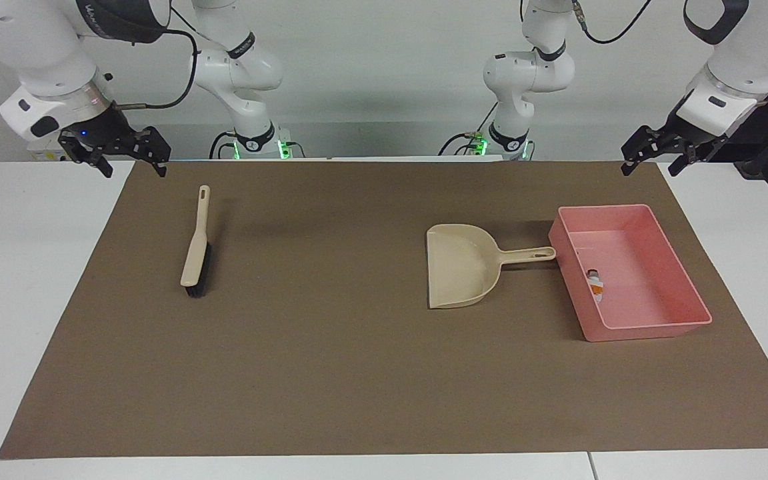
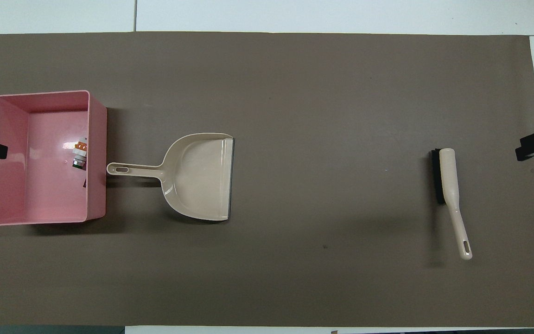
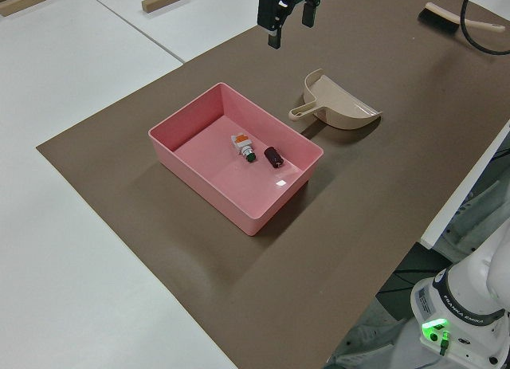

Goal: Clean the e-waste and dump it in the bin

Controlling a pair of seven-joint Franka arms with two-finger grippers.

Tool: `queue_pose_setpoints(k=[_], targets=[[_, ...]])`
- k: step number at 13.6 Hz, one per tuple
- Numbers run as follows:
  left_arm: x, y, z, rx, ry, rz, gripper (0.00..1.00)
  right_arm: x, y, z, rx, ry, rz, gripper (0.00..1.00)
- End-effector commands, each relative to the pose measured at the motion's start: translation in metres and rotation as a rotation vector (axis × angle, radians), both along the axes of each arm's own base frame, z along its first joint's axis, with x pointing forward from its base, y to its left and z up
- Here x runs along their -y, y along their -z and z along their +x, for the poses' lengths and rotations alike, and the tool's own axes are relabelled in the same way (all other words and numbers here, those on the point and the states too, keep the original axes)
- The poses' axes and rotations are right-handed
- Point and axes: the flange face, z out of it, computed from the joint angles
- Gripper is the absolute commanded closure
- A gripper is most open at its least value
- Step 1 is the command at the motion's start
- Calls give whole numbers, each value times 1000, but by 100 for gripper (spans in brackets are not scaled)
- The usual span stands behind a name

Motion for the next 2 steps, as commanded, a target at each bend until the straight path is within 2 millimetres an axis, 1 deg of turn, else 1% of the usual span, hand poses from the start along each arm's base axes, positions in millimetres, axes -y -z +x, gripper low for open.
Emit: queue_pose_setpoints(k=[1, 2], targets=[[-3, 1, -3, 12, -23, 12, 1, -1, 0, -5, 7, 11, 15, 1], [-3, 1, -3, 14, -24, 14, 1, -1, 0, -5, 7, 11, 15, 1]])
